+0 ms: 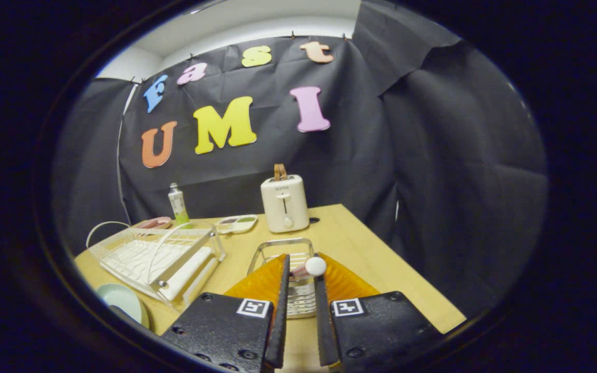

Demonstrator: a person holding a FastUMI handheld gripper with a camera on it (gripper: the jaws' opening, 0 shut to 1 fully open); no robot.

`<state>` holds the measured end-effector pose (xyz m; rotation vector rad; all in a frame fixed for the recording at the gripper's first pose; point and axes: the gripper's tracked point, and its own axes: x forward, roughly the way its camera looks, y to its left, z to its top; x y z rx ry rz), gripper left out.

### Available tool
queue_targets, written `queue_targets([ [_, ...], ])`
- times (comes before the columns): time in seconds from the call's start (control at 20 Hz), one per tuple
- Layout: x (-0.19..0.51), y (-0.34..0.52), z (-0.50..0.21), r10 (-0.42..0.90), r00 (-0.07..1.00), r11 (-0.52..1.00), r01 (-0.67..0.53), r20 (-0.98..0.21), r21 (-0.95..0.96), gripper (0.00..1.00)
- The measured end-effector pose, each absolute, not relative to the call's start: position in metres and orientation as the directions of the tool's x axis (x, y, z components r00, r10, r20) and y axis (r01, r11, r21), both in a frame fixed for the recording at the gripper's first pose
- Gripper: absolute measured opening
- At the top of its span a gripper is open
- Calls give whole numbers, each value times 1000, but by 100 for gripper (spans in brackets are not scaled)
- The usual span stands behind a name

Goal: Take the plate from the dish rack, then take the spoon from the basket and place it into the plate.

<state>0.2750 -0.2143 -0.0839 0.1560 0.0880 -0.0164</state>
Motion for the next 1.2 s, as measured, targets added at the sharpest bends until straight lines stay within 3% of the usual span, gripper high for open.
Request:
queue_targets([
  [0.15,278,-215,-71,-20,996,993,29,-85,113,17],
  [0.4,271,-197,-31,-82,997,997,82,-15,-13,17],
  [1.2,126,-54,124,48,981,999,-45,189,-16,16],
])
